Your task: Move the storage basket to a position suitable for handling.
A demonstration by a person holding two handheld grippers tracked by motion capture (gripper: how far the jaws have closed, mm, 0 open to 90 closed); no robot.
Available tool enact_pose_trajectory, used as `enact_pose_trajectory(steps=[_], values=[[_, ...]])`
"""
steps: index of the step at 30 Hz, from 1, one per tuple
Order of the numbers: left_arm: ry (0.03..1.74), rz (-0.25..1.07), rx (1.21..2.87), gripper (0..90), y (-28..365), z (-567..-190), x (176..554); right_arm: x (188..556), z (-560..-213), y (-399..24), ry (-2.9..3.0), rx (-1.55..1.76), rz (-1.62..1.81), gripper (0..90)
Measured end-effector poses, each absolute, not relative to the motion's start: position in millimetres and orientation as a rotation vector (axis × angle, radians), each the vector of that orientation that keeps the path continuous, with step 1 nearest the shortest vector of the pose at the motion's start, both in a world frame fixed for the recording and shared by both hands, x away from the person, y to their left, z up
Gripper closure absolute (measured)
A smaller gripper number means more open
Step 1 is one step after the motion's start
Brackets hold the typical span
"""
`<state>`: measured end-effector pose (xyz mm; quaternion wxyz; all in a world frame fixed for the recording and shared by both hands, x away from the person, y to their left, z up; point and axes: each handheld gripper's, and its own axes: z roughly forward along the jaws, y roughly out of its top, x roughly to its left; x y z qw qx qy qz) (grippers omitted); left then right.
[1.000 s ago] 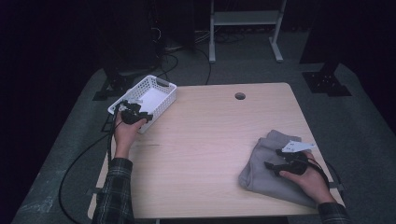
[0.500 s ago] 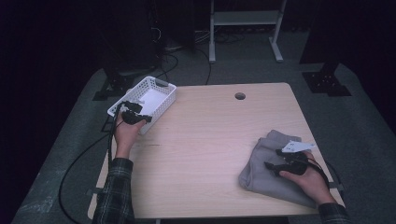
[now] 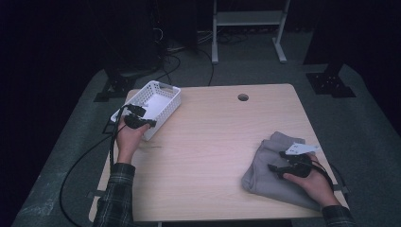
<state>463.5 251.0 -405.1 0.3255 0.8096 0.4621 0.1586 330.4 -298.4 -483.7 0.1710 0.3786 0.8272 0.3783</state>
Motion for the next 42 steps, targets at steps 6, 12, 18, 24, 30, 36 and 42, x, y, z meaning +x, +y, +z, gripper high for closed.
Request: enact_pose_trajectory(steps=[6,12,18,24,30,36,42], values=[[1.205,0.384,2.113,84.5,245,-398,452,330,-484,-298,2.349,1.075,1.074,22.9],[1.185,0.350,2.108,84.6,238,-394,438,330,-484,-298,2.349,1.075,1.075,22.9],[1.149,0.330,2.108,84.6,233,-390,423,330,-484,-298,2.350,1.075,1.075,22.9],[1.120,0.299,2.091,84.6,229,-389,408,330,-484,-299,2.350,1.075,1.076,22.9],[1.093,0.292,2.092,84.6,223,-388,390,330,-484,-299,2.351,1.078,1.078,22.9],[1.074,0.267,2.098,84.6,215,-392,370,331,-484,-299,2.352,1.080,1.080,22.9],[1.053,0.268,2.124,84.5,204,-398,347,330,-484,-299,2.352,1.080,1.080,22.9]])
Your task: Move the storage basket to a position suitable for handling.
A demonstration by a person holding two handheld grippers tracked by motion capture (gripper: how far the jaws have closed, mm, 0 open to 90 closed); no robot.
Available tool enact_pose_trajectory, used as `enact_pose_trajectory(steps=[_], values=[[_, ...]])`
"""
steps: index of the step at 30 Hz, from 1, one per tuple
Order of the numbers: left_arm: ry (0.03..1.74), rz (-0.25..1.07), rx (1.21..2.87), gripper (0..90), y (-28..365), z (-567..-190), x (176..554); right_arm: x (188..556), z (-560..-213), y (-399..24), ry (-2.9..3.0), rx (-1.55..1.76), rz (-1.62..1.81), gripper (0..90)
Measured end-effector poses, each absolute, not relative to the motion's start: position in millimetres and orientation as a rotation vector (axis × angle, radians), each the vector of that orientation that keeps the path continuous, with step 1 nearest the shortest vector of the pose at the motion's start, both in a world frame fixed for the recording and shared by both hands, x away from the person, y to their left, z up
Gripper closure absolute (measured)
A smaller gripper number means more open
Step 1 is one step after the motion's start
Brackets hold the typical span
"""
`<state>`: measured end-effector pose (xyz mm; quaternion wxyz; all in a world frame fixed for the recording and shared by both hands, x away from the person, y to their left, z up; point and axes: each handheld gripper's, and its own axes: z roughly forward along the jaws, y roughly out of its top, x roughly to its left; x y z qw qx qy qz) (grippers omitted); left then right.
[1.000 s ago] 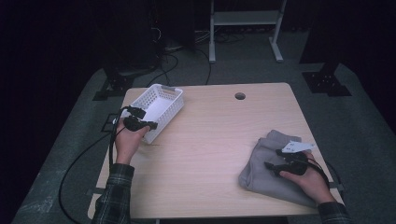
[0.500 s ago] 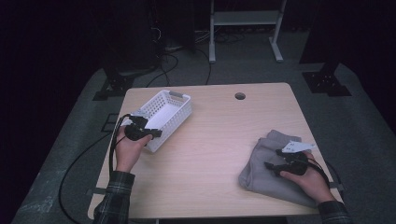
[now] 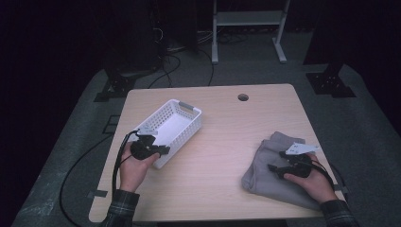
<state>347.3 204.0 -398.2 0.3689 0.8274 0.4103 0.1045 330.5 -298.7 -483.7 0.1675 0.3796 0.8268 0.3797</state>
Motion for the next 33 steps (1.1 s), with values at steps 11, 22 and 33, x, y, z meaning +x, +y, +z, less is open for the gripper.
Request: enact_pose_trajectory(steps=[11,22,33], values=[[1.033,0.284,2.153,84.3,193,-404,318,331,-484,-299,2.356,1.079,1.080,22.8],[1.025,0.252,2.182,81.1,185,-416,309,331,-483,-299,2.359,1.080,1.083,22.7],[0.975,0.232,2.173,67.6,184,-409,311,332,-483,-299,2.361,1.080,1.086,22.7]])
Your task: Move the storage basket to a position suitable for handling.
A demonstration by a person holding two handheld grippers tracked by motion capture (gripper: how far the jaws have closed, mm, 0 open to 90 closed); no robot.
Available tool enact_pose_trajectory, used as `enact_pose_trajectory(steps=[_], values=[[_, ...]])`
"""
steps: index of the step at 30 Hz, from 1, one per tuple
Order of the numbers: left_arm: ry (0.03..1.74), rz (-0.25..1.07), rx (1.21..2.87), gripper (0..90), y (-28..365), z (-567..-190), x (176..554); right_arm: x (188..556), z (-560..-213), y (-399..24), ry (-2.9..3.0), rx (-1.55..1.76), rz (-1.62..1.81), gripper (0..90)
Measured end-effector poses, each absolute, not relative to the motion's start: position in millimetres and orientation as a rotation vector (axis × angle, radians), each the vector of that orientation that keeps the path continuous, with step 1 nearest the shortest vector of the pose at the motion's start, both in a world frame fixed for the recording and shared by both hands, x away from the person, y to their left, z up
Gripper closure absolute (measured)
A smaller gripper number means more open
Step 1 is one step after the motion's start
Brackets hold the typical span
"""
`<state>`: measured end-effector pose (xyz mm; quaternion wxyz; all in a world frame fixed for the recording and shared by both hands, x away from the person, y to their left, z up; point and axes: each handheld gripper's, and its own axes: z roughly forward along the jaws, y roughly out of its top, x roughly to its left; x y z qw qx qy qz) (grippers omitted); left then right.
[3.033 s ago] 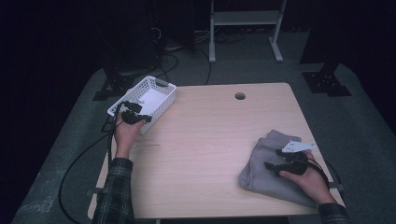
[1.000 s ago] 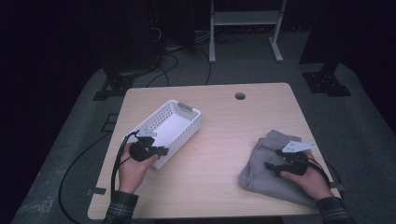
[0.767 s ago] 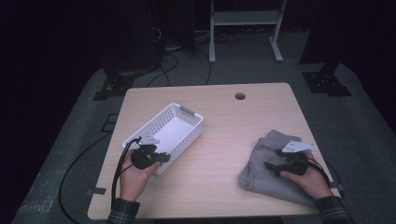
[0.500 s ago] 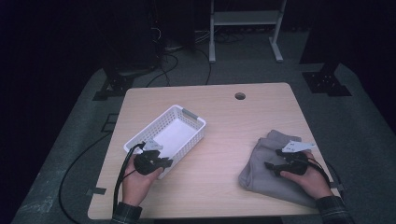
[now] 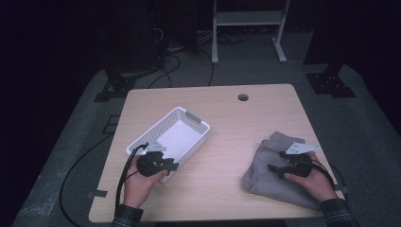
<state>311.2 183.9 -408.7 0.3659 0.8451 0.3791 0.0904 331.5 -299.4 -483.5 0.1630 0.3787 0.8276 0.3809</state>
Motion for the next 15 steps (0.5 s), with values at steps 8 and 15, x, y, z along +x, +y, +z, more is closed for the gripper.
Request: enact_pose_trajectory(steps=[8,15], values=[[0.915,0.251,2.119,55.5,196,-385,325,331,-484,-299,2.360,1.080,1.086,22.7],[0.953,0.376,2.086,53.0,220,-368,360,332,-483,-300,2.361,1.080,1.088,22.7]])
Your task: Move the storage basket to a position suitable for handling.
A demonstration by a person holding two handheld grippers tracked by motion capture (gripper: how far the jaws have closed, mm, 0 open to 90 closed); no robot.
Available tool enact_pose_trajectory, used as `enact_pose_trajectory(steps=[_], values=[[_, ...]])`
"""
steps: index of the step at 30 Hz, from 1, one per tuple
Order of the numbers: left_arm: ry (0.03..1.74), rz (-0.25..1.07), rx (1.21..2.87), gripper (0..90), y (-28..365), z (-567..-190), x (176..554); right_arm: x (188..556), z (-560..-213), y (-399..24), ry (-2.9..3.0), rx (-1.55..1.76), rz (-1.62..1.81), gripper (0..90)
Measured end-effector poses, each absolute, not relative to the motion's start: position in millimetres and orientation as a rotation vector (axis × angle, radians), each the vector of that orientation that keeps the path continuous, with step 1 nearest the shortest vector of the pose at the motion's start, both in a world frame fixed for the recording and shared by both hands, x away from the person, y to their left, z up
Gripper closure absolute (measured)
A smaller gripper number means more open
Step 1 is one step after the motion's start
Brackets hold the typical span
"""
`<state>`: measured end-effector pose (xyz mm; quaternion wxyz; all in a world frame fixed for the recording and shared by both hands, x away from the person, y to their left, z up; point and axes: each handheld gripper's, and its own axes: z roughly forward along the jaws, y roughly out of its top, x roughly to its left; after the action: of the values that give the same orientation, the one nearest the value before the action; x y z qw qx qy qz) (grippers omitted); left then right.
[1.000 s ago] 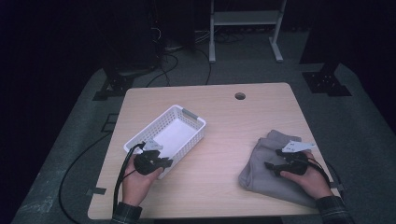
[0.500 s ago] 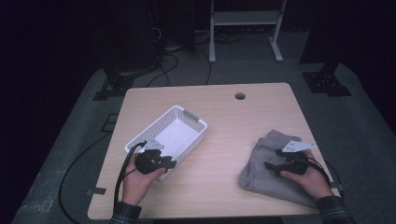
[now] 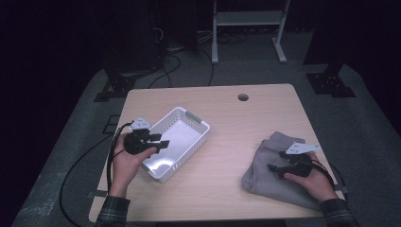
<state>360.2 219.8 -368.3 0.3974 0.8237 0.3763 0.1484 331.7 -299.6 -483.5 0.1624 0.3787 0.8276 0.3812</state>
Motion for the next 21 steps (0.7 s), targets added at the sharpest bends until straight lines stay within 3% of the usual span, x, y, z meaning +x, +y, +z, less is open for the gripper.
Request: enact_pose_trajectory(steps=[13,21], values=[[1.048,0.465,2.094,48.8,248,-374,416,332,-483,-300,2.362,1.082,1.091,22.7],[1.132,0.423,2.143,55.8,254,-395,444,332,-483,-300,2.362,1.082,1.091,22.7]])
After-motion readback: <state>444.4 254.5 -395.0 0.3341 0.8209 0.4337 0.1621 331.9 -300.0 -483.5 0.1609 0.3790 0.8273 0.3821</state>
